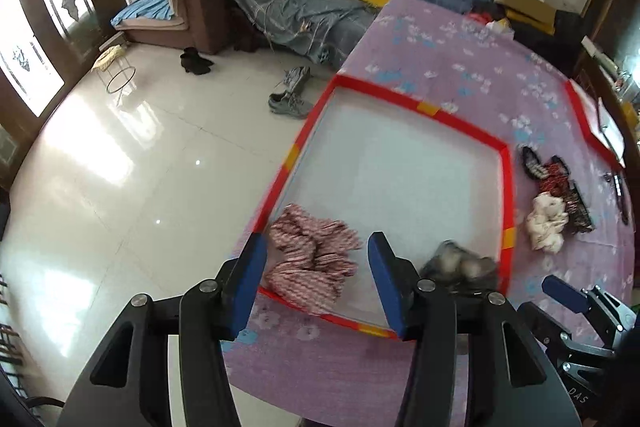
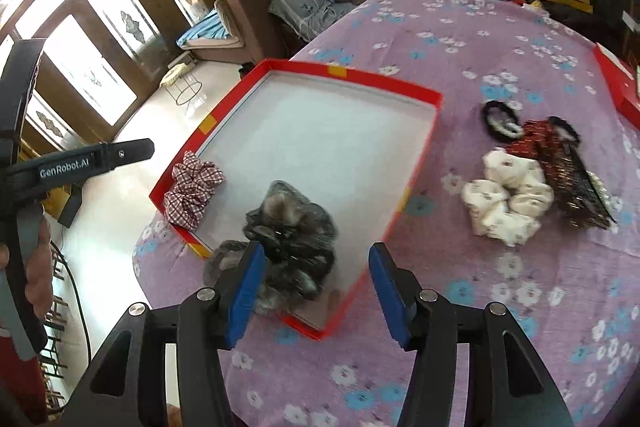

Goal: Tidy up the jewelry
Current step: 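Carry both scrunchies into the red-rimmed tray and open both tools, then grasp the white cherry-print scrunchie with the left tool while the right tool grasps a black claw clip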

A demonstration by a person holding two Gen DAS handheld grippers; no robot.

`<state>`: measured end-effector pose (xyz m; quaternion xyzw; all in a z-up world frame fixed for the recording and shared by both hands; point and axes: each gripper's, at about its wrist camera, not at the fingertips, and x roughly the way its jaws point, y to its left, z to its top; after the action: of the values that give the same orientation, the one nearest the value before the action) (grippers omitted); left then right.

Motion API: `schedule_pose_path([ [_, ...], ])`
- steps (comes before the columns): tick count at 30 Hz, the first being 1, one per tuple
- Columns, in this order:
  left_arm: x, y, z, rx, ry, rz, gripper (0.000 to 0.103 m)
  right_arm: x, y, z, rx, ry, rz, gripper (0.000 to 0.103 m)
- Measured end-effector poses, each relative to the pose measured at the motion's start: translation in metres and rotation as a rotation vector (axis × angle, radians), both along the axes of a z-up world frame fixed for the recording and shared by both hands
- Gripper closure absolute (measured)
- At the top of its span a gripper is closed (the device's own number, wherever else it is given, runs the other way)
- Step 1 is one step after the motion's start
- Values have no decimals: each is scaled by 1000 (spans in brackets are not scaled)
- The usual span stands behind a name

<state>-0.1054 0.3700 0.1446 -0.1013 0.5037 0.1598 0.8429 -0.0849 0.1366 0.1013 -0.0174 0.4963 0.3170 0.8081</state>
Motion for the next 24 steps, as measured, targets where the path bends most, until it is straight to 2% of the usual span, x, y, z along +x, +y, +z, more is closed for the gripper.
schedule_pose_path([
  [7,18,-58,8,-8,-18,-95,51,10,-85,-7,0,43,-137,42],
  [14,39,-119,-7,-79,15,-196,51,26,-185,-25,-31,85,-328,42],
  [20,62,-174,-21,-96,36,-285,51,41,-227,-20,-24,61,-390,43],
  [24,84,-204,-34,-100,56,-328,51,54,-235,-15,-17,33,-386,43],
])
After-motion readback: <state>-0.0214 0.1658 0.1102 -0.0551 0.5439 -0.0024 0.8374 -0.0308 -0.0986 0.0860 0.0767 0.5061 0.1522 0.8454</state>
